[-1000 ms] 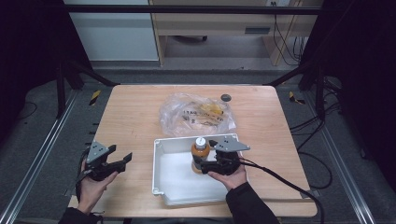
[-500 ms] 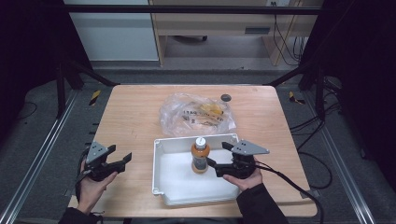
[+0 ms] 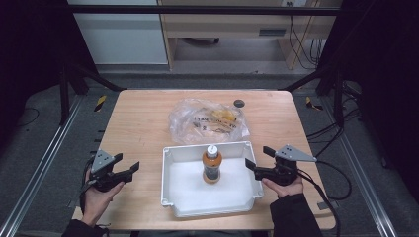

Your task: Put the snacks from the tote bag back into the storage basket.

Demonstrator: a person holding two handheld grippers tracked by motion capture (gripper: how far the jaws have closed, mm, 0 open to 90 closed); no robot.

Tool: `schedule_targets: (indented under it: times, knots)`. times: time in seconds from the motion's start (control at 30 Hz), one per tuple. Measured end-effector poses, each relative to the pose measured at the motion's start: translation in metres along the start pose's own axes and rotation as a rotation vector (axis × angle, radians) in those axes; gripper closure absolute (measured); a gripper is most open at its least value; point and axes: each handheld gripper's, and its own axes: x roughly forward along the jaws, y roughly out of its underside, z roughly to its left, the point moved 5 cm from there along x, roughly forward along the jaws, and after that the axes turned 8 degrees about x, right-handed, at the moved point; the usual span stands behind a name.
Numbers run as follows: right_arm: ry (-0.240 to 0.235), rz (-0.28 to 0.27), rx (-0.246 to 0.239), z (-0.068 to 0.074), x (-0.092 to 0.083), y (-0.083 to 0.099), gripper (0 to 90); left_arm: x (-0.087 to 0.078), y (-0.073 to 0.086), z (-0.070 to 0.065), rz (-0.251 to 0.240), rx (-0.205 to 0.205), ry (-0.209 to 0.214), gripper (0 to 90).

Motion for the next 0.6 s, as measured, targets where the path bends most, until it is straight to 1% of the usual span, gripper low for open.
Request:
schedule_targets:
  times: [0.07,0.1,0.17,0.23,0.33,0.4,0.43,0.53,0.6]
  knots:
    - [0.013,-0.003,0.013,-0.008,-0.004,0.000,16.0,0.000,0.000,0.000,-0.001,-0.002,0.001,26.8]
    - [0.025,-0.006,0.009,-0.011,-0.005,0.000,16.0,0.000,0.000,0.000,0.000,-0.003,0.001,26.8]
    - [0.032,-0.014,0.018,-0.017,-0.008,0.000,16.0,0.001,0.000,-0.001,0.001,-0.002,0.004,26.8]
    - [0.050,-0.017,0.016,-0.023,-0.010,0.001,16.0,0.001,0.001,0.000,0.007,0.003,0.003,26.7]
    - [0.074,-0.015,0.012,-0.031,-0.012,0.004,16.0,0.002,0.002,0.001,0.006,-0.006,0.002,26.8]
    - [0.086,-0.013,0.003,-0.036,-0.012,0.007,16.0,0.002,0.002,0.001,0.003,-0.006,0.002,26.8]
    - [0.095,-0.009,-0.018,-0.040,-0.013,0.008,16.0,0.002,0.002,0.001,0.002,-0.006,0.002,26.8]
    - [0.097,-0.010,-0.021,-0.042,-0.013,0.010,16.0,0.003,0.002,0.001,0.003,-0.004,0.003,26.8]
    - [0.107,0.002,-0.031,-0.046,-0.012,0.013,16.0,0.003,0.002,0.000,0.003,-0.002,0.005,26.8]
